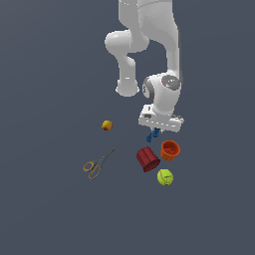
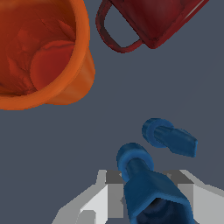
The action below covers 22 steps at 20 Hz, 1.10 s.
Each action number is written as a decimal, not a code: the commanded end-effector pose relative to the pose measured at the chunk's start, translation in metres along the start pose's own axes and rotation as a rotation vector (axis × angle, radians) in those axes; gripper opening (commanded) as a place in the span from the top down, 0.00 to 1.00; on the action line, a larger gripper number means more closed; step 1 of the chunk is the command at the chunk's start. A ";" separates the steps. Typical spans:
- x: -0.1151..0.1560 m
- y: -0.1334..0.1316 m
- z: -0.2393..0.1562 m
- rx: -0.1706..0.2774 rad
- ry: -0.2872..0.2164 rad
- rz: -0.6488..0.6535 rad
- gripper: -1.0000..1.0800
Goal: Pick up a designated object from a clutter of objects.
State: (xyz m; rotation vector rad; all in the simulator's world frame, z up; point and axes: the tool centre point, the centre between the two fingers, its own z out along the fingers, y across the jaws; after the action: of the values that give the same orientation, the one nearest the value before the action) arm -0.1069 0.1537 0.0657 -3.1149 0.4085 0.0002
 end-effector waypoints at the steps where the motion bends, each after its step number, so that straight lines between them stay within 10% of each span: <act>1: 0.000 -0.002 -0.012 0.000 0.001 0.000 1.00; 22: 0.001 -0.029 -0.192 0.002 -0.001 -0.002 1.00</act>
State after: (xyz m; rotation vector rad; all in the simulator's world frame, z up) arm -0.0990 0.1801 0.2431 -3.1135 0.4056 -0.0002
